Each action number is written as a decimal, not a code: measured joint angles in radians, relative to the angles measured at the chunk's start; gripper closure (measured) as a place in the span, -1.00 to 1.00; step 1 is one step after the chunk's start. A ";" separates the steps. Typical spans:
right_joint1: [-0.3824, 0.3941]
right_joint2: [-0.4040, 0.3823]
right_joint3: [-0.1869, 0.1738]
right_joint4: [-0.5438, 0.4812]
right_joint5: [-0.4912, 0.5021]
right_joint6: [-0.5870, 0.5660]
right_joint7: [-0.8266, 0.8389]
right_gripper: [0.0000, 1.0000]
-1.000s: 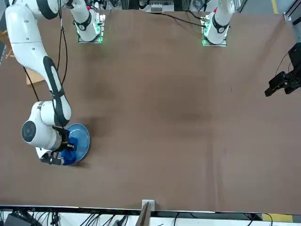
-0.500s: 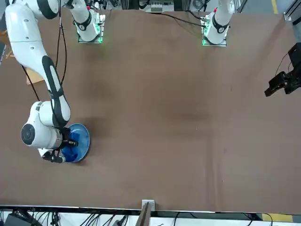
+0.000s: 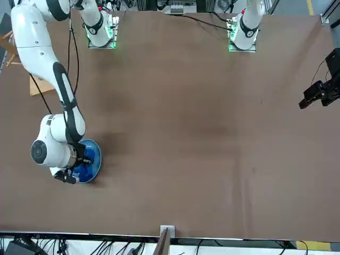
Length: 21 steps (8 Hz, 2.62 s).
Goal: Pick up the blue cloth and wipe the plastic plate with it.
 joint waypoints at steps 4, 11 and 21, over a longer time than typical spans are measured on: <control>-0.003 0.022 -0.006 0.020 0.001 0.103 -0.028 0.68; -0.037 -0.032 -0.025 0.081 -0.012 -0.173 -0.122 0.68; 0.108 -0.252 -0.021 0.088 0.060 -0.422 0.080 0.68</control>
